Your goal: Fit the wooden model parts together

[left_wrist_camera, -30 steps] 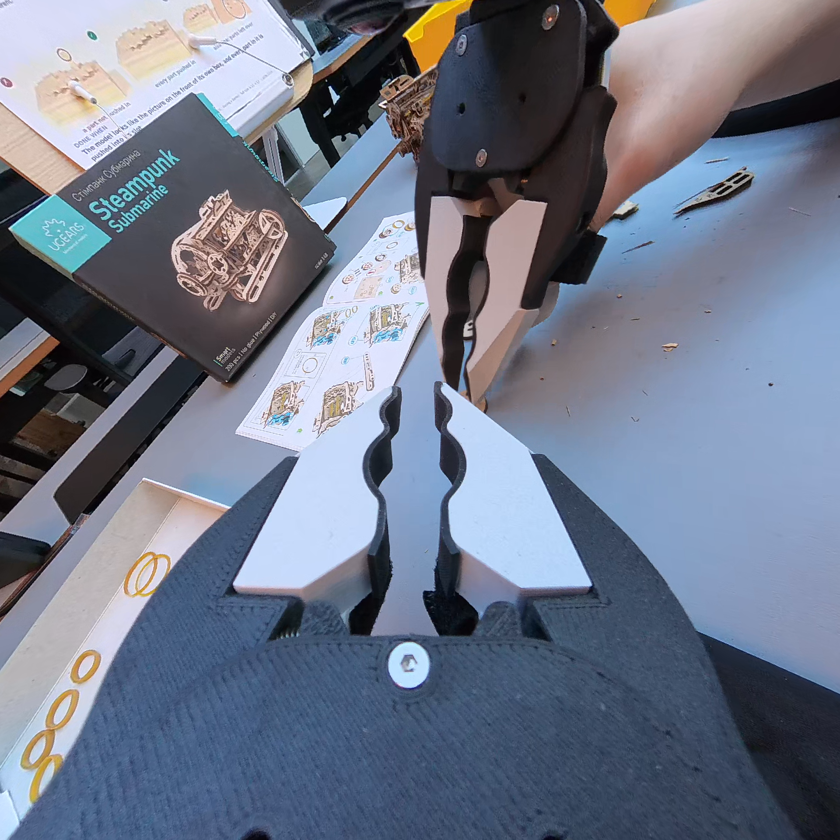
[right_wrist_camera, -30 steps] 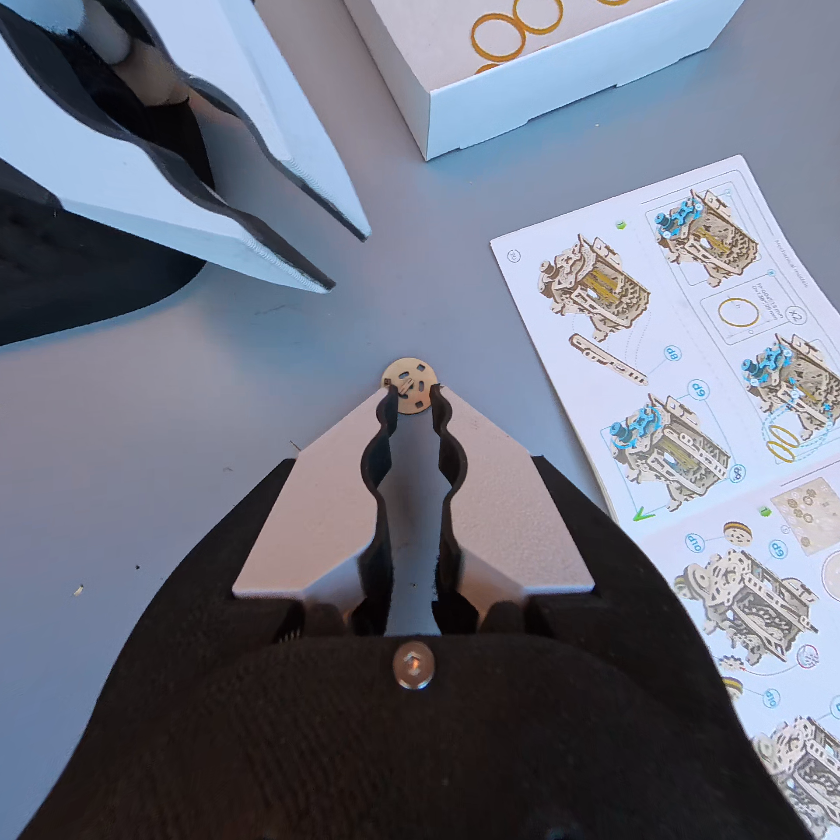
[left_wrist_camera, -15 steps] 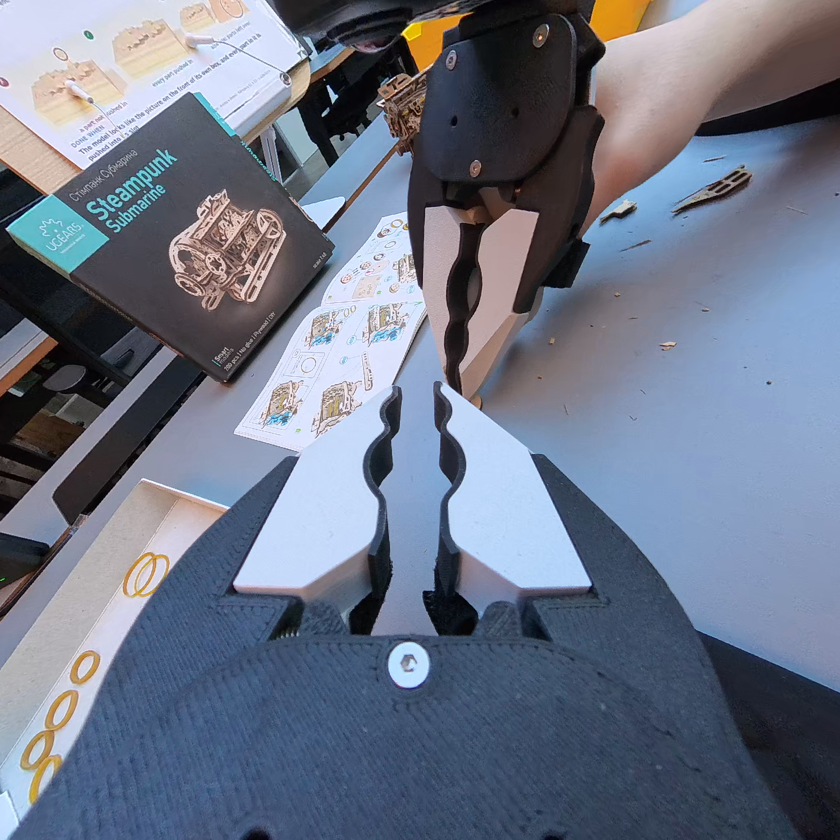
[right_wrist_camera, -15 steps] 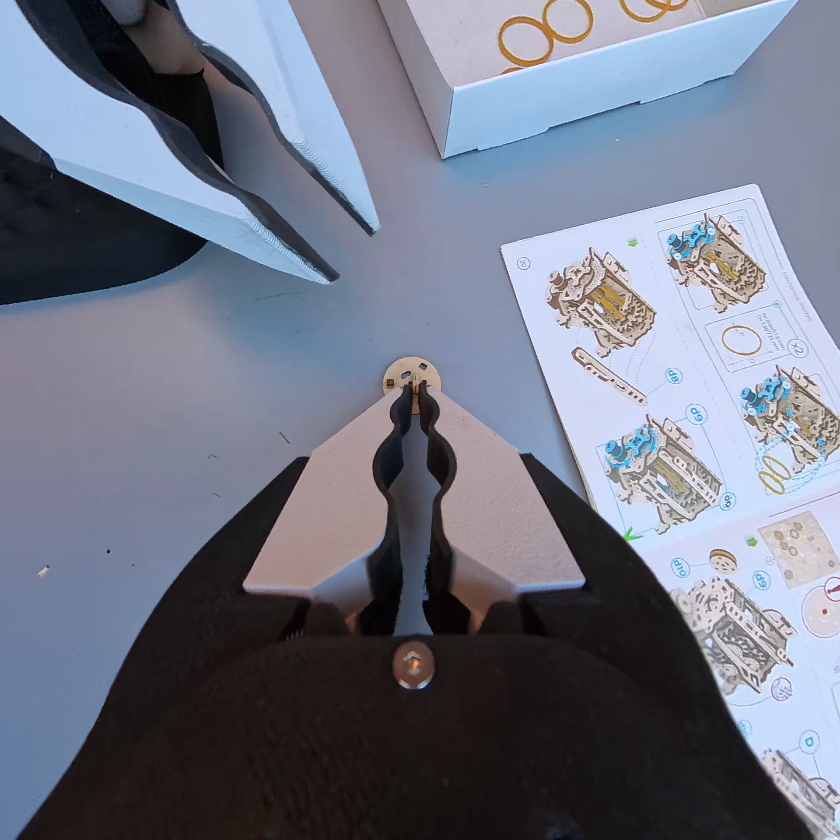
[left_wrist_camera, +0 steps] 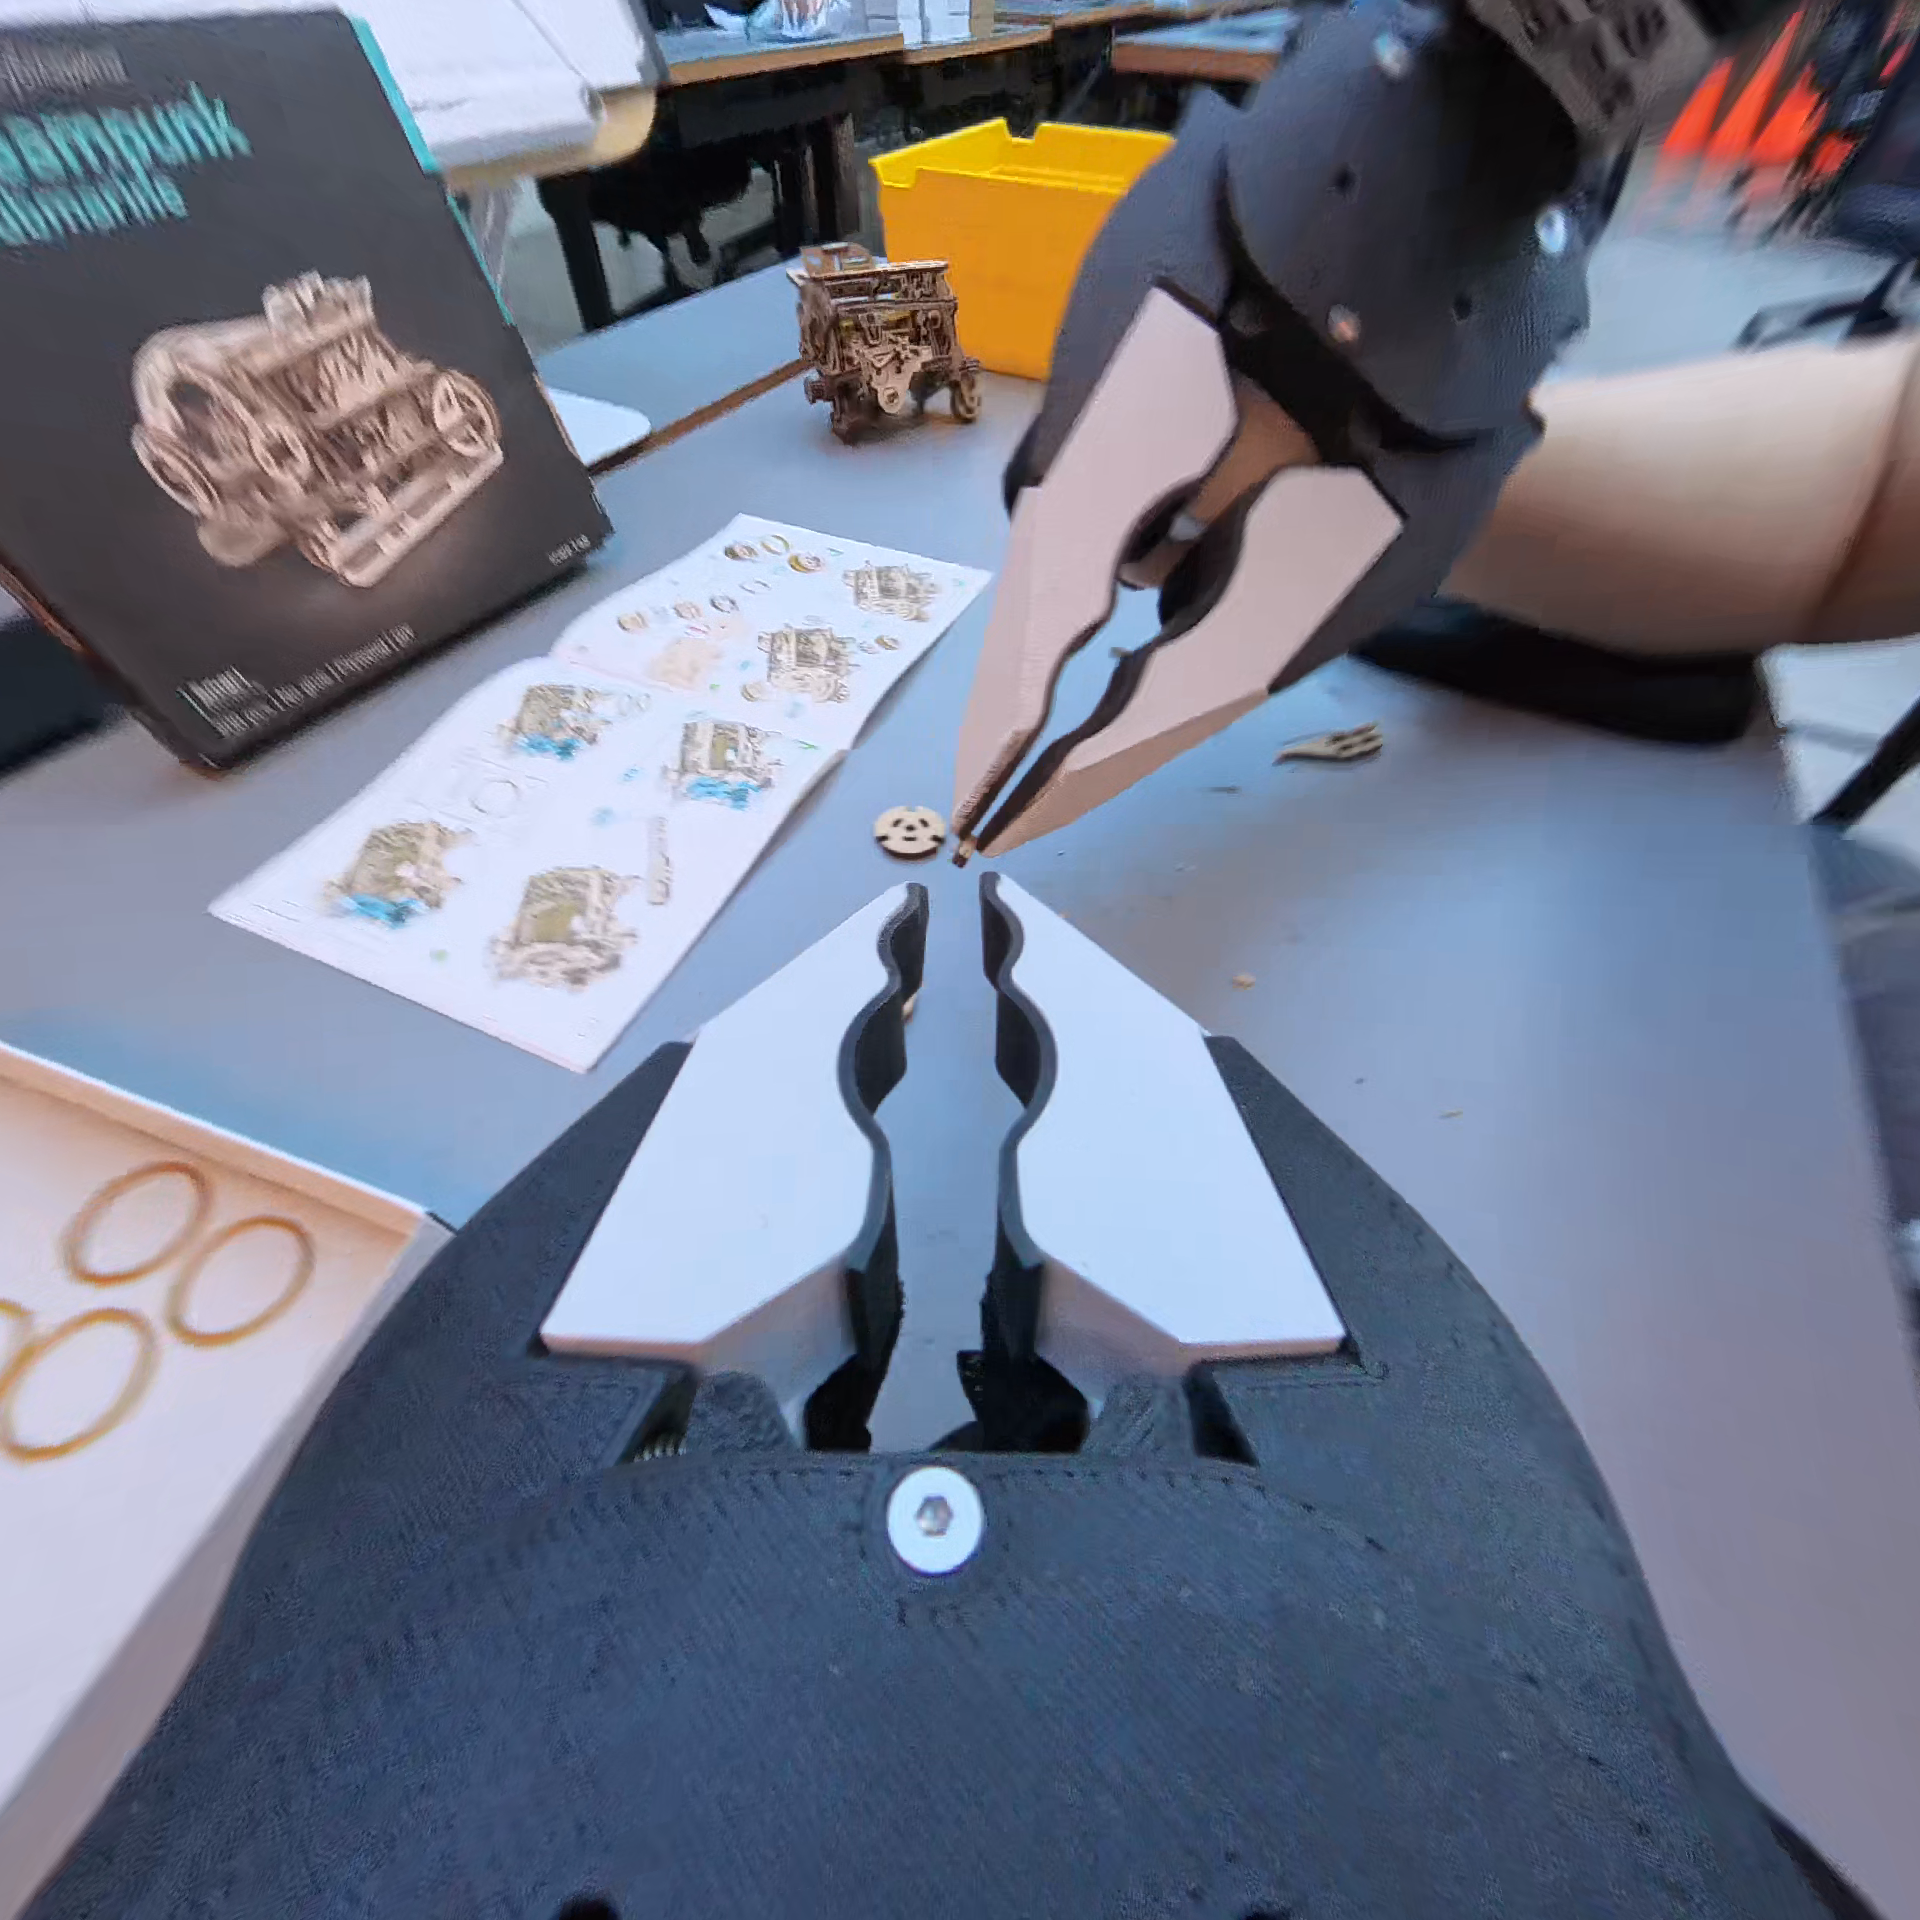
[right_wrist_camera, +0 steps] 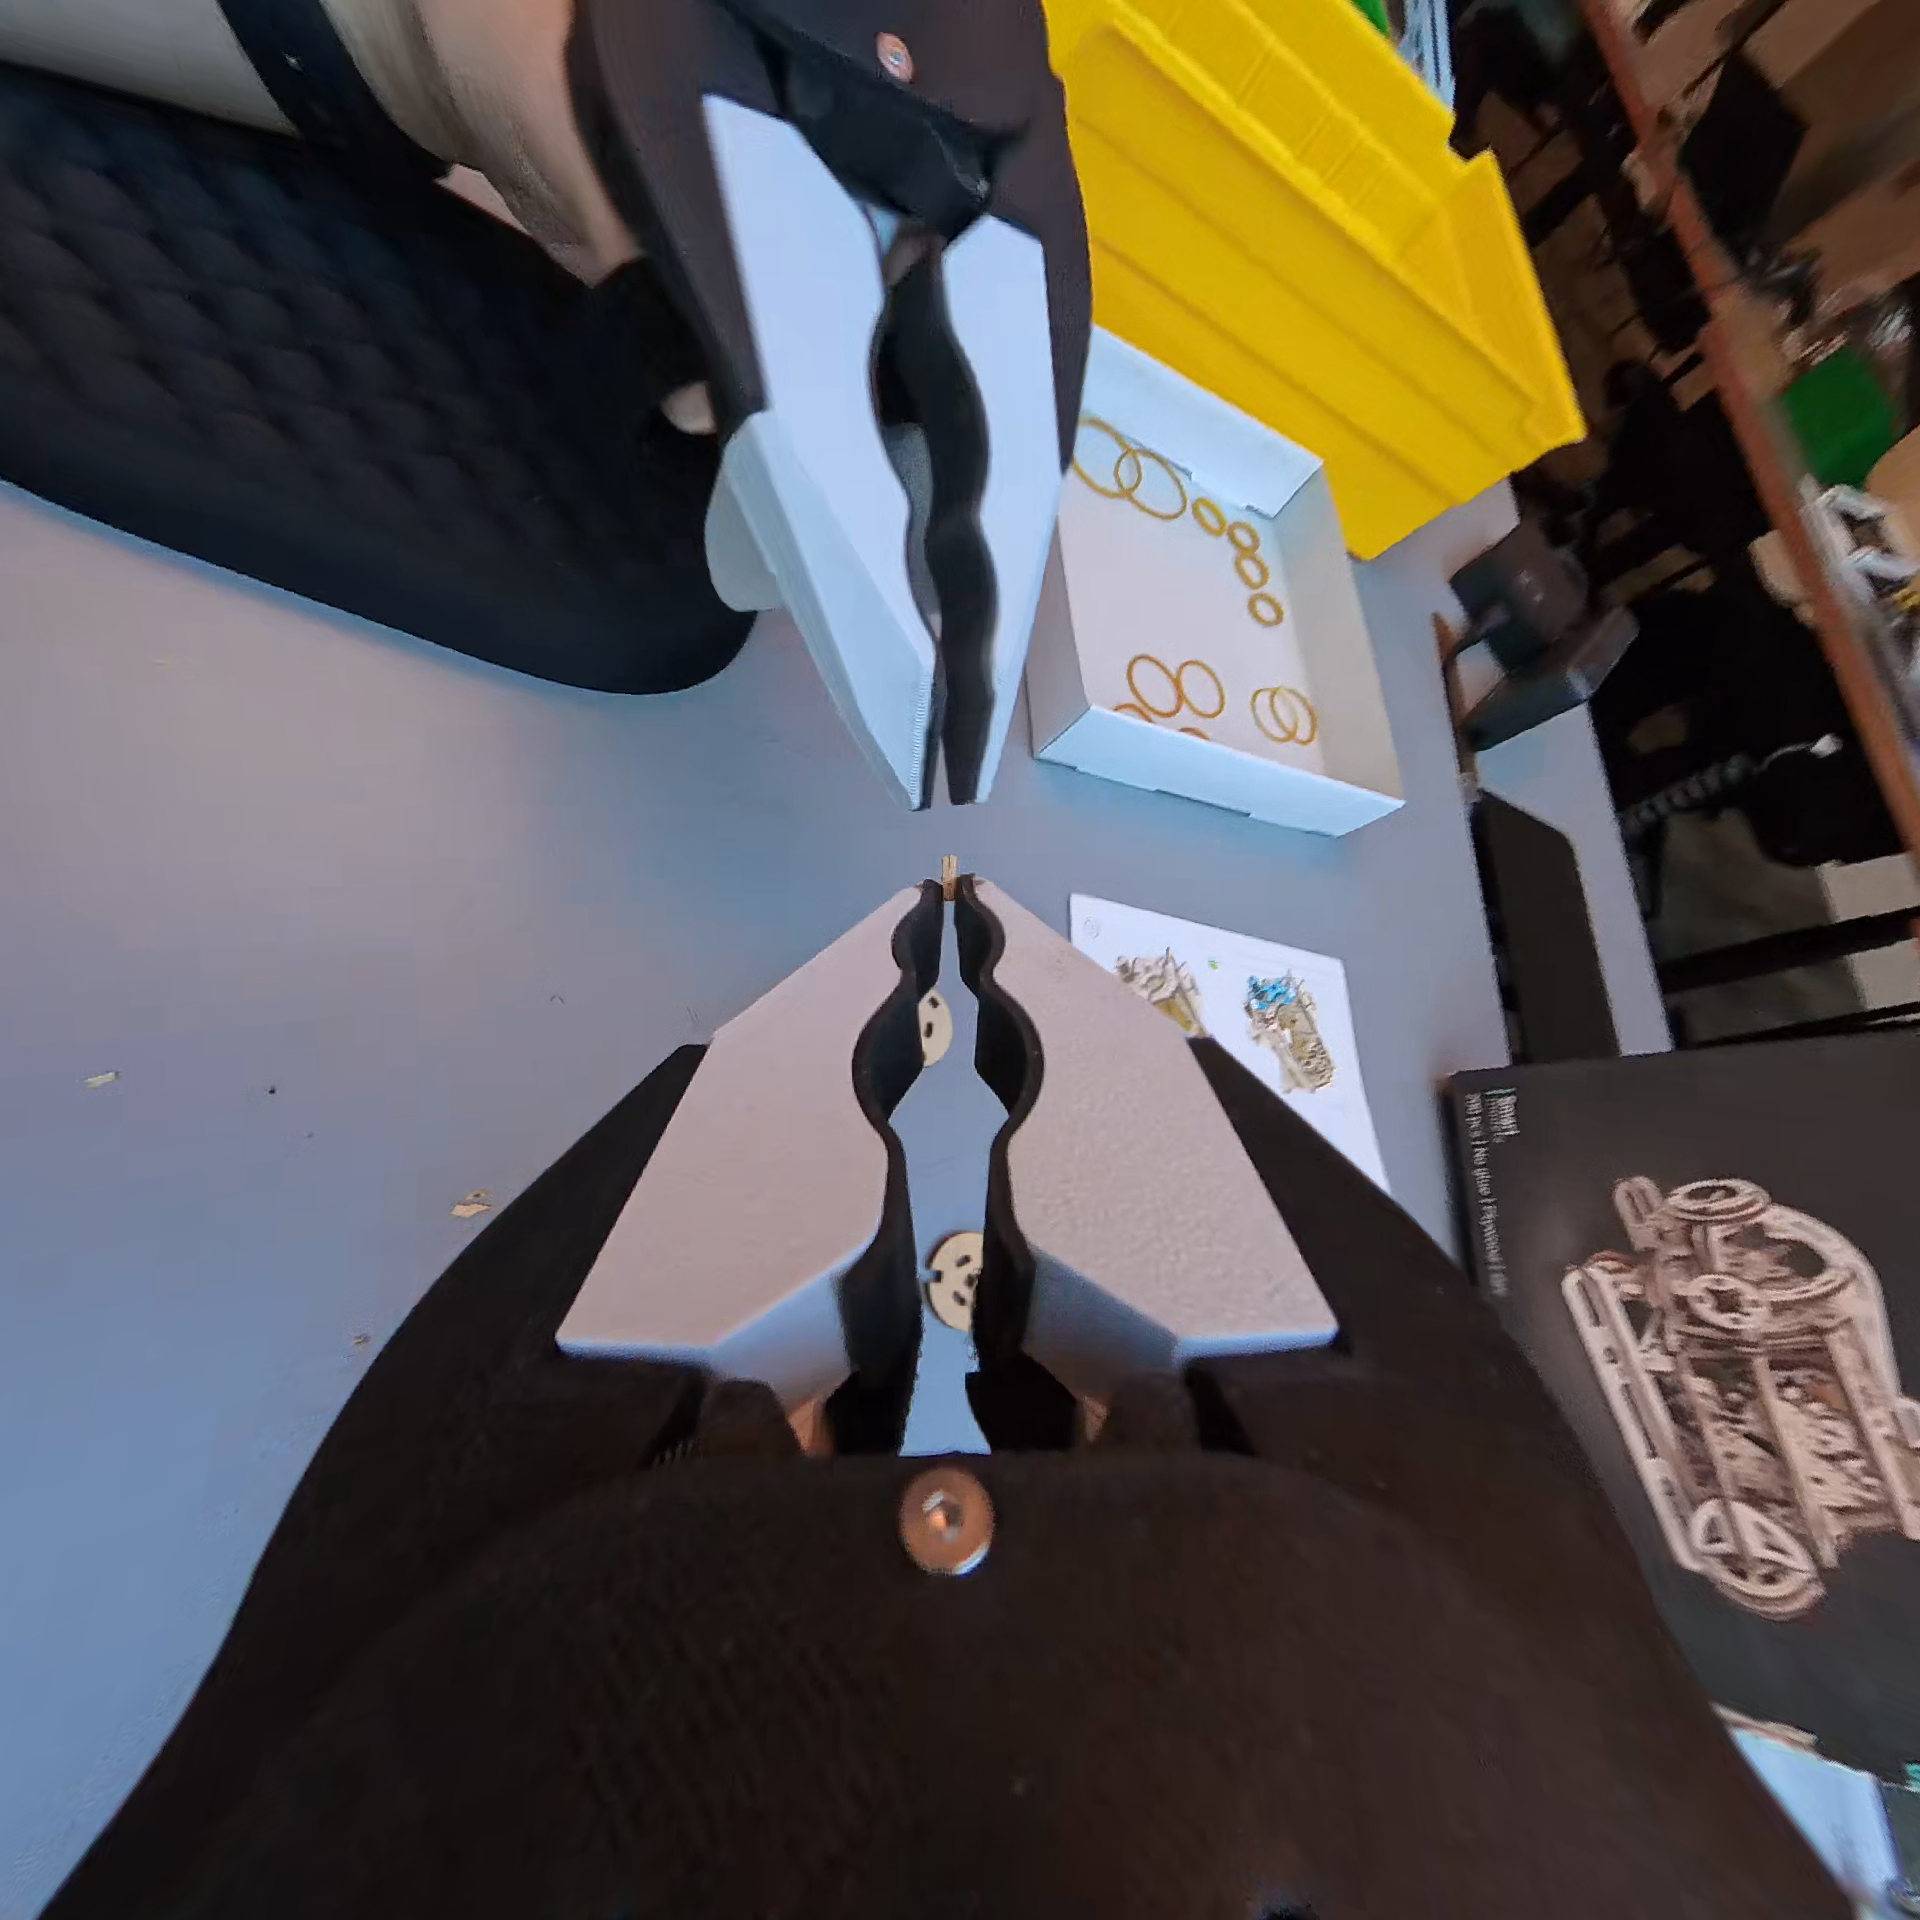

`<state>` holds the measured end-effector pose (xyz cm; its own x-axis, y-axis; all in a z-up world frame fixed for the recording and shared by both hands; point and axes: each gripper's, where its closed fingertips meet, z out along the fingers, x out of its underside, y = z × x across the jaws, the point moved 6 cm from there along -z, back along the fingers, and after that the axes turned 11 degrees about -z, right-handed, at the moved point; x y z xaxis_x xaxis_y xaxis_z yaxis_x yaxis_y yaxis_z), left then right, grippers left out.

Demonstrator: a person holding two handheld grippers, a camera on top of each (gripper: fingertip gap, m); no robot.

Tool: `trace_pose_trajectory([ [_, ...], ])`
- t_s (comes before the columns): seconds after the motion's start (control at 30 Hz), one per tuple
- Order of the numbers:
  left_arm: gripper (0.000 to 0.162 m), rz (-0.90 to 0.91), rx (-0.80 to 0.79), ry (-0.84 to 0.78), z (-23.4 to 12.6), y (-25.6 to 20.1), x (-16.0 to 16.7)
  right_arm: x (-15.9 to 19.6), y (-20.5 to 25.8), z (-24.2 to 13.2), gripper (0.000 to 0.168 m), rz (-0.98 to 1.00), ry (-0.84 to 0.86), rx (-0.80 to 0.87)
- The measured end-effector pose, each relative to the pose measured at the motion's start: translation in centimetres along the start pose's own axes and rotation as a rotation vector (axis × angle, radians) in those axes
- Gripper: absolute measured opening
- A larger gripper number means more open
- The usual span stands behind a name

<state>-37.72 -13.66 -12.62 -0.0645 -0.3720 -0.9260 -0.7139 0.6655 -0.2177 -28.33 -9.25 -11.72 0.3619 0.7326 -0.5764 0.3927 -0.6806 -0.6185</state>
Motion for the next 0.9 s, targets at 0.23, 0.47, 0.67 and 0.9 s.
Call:
trace_pose_trajectory([
  [0.23,0.022,-0.426,0.276,-0.047,-0.3,0.2,-1.3,-1.2,0.1,-0.8,0.002,-0.155,-0.027,0.104],
  [0.47,0.014,-0.503,0.315,-0.020,0.3,0.7,-0.4,-1.3,0.5,-0.5,0.002,-0.189,-0.013,0.108],
  [0.67,0.001,-0.480,0.311,-0.013,0.6,0.7,-0.2,-1.4,0.6,-0.4,0.002,-0.181,-0.019,0.106],
  [0.9,0.001,-0.481,0.234,-0.066,-0.2,2.0,-0.3,0.4,-2.1,-0.4,0.028,0.054,-0.008,0.250],
])
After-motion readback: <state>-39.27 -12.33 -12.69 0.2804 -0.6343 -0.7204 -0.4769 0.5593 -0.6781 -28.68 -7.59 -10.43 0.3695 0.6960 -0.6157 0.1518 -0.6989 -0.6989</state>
